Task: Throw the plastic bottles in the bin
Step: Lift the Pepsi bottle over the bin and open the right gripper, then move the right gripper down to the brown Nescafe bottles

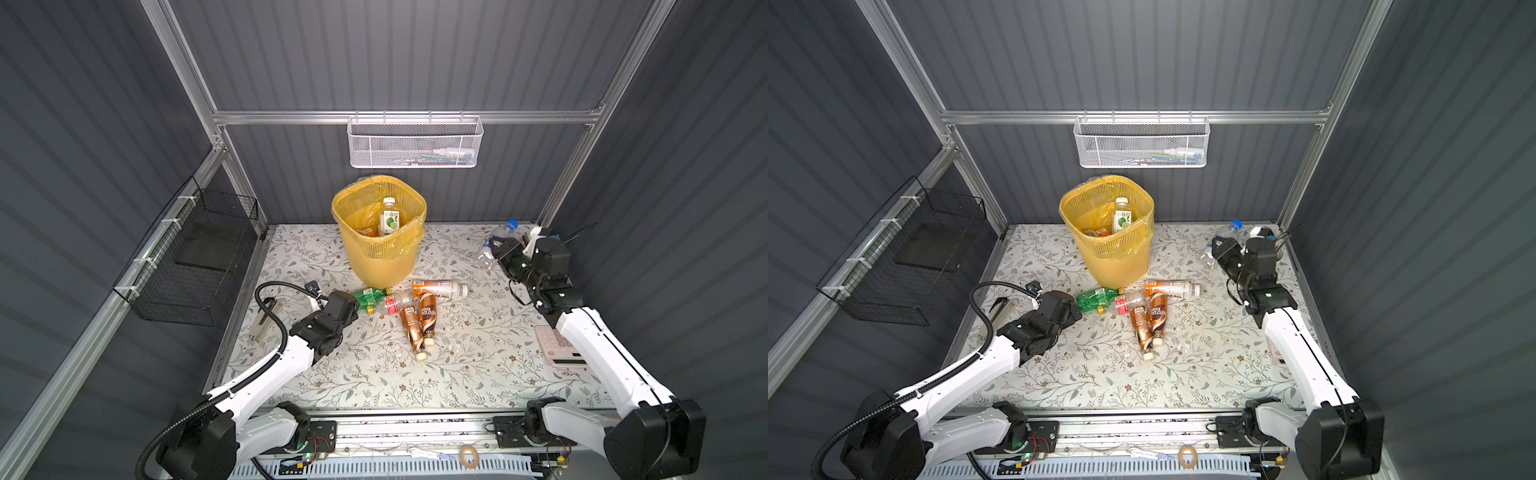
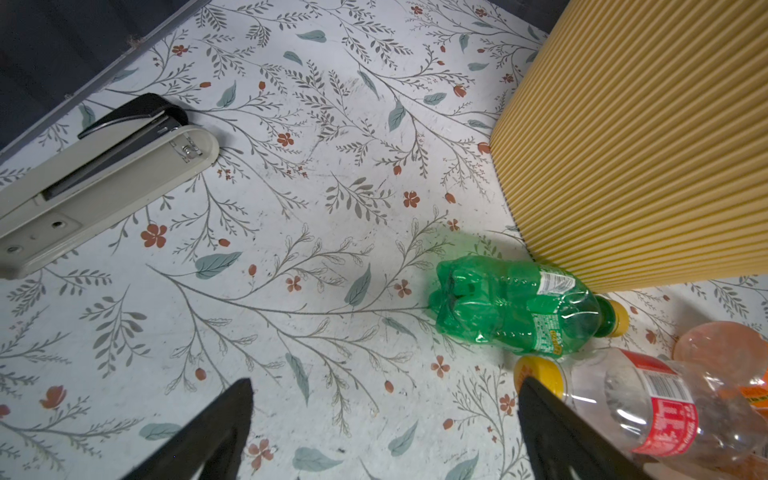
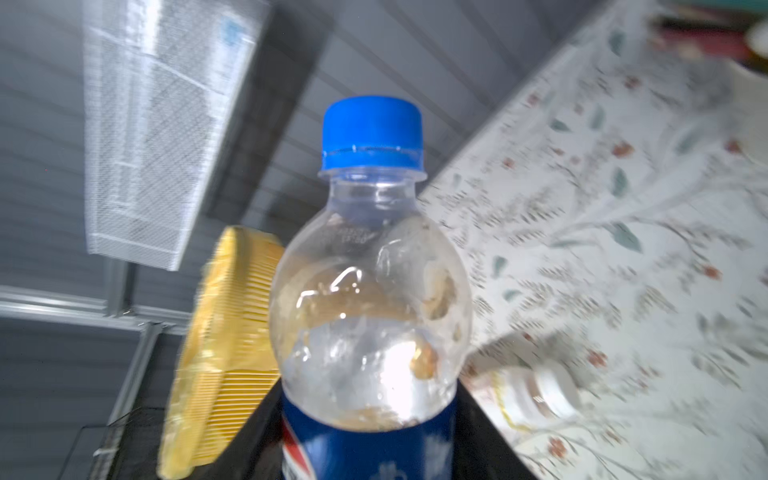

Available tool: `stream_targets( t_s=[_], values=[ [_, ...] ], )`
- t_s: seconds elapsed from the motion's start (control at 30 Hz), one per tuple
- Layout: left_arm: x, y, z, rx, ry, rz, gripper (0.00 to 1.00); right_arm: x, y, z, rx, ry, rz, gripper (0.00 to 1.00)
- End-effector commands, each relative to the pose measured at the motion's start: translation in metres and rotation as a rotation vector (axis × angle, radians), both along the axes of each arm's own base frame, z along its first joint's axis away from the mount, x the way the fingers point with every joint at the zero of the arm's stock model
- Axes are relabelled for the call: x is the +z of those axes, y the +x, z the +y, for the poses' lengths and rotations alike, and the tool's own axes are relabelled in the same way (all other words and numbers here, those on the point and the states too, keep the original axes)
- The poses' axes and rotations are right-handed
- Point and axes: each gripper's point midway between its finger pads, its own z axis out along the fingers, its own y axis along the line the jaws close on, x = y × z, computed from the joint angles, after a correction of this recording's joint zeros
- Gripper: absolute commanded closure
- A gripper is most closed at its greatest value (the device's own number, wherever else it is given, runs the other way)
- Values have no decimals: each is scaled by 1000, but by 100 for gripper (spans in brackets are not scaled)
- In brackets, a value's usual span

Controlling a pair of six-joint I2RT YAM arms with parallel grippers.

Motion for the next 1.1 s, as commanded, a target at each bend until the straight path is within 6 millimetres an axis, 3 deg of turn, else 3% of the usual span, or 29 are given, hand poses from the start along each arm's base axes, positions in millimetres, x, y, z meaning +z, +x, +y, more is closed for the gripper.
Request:
stream_targets(
  t_s=[0.0, 0.07, 0.13, 0.23, 0.33, 0.43, 0.57, 0.67, 0.8, 1.07],
  values=[
    [-5, -5, 3, 23, 0, 9, 1, 58, 10, 36, 161, -17, -144, 47],
    [-7, -4, 1, 19, -5, 17, 0, 84, 19, 70, 268, -32, -193, 47],
    [-8, -3, -1, 15, -11, 23, 1, 103, 25, 120, 435, -44, -220, 46],
    [-9, -2, -3, 10, -12, 30, 1, 108, 37, 188, 647, -71, -193, 42],
    [-8, -2, -4, 4, -8, 36, 1, 104, 54, 219, 724, -122, -138, 19],
    [-2, -2, -3, -3, 1, 34, 1, 113, 66, 210, 664, -180, -139, 2],
    [5, -2, -2, -9, -4, 10, 0, 133, 61, 181, 530, -250, -199, 1],
    [10, -1, -4, -20, -20, -6, 1, 131, 57, 153, 418, -253, -225, 1],
    [9, 0, -10, -25, -53, -4, 0, 93, 44, 121, 346, -236, -162, 1],
    [8, 5, -37, -79, -139, -28, 1, -20, 15, 71, 268, -202, 54, 1]
  ],
)
